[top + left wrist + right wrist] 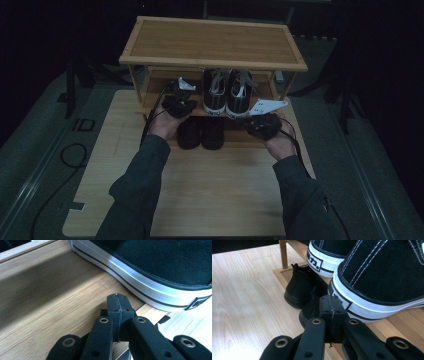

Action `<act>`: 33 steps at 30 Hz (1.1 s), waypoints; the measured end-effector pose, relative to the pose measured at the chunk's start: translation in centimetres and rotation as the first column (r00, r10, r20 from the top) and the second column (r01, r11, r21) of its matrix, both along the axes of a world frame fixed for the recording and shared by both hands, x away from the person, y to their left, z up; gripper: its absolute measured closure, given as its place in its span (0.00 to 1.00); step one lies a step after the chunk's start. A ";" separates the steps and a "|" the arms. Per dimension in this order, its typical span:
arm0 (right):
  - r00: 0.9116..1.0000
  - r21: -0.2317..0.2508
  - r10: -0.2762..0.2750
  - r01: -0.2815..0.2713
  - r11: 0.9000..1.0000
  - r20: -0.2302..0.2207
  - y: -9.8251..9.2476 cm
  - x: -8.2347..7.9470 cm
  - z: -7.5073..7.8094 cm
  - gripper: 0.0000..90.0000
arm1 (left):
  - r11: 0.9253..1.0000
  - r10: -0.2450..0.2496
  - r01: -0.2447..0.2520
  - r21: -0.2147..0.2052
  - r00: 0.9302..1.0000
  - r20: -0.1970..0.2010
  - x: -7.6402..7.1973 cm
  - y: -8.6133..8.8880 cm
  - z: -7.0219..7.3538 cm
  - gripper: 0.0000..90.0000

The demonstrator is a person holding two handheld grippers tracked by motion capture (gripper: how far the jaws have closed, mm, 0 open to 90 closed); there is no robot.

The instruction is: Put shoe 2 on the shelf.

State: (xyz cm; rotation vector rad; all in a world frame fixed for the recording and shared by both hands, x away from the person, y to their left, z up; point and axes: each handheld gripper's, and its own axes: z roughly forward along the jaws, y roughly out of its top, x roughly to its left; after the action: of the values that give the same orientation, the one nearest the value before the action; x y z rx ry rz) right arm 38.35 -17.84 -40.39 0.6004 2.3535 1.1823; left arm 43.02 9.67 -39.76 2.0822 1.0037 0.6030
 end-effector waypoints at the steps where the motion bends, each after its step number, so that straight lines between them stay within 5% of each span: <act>1: 1.000 -0.011 -0.011 0.011 1.000 0.006 0.0 0.0 0.0 1.00 | 1.000 0.000 0.000 0.000 1.000 0.000 0.0 0.0 0.0 1.00; 33: 1.000 -0.020 0.003 -0.003 1.000 -0.020 0.7 0.3 -0.4 0.96 | 1.000 0.001 -0.001 0.011 1.000 0.004 -0.1 -0.1 0.1 1.00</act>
State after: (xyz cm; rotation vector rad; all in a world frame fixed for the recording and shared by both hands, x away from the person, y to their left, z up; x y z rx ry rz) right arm 38.64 -17.16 -40.83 0.6049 2.3811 1.1584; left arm 42.96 9.62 -39.71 2.0893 1.0014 0.6137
